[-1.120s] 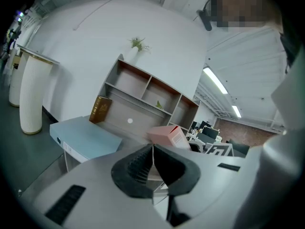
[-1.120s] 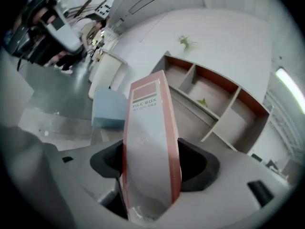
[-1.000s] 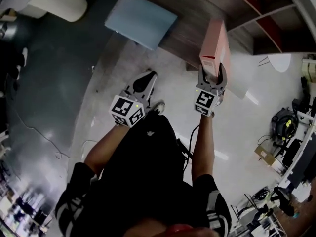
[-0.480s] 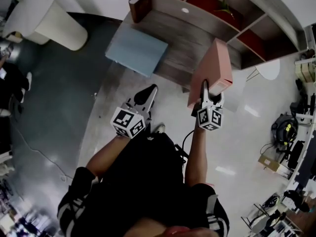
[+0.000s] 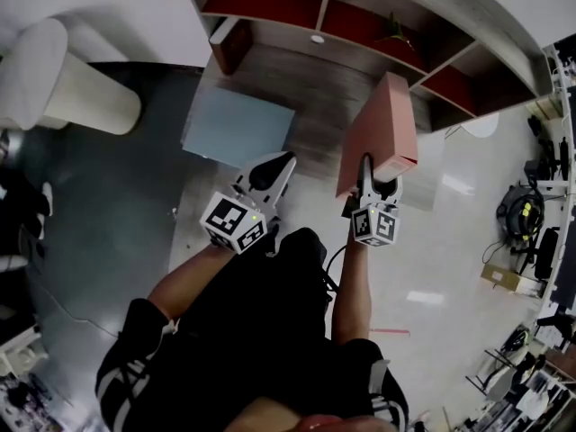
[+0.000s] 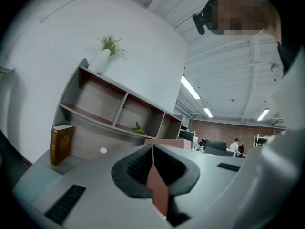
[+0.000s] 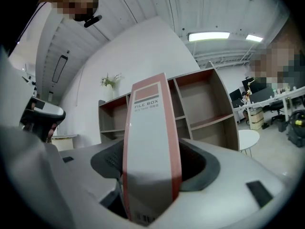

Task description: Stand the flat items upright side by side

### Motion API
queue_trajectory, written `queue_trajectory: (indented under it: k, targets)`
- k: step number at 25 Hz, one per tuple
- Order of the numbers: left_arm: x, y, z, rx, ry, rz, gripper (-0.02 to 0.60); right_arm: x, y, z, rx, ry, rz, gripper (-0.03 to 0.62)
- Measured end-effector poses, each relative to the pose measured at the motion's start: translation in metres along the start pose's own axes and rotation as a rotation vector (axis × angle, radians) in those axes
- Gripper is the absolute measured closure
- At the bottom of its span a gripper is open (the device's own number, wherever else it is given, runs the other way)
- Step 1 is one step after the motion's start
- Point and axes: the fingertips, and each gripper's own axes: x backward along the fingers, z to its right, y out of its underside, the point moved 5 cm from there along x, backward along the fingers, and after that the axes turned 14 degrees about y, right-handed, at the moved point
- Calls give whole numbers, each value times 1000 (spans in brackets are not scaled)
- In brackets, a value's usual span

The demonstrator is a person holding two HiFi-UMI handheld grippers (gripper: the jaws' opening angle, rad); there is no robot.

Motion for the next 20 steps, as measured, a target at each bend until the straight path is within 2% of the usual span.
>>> queue_trajectory:
  k: [4, 9, 20]
  targets:
    - [-12, -9, -22, -7, 32, -9, 552, -18, 6, -2, 7, 27, 13, 275]
    - [-32, -3, -37, 5, 77, -32, 552, -32, 17, 3, -3, 60, 27, 275]
    - [-84, 12, -52, 5, 155, -66, 552, -67, 29, 17, 82, 66, 50, 275]
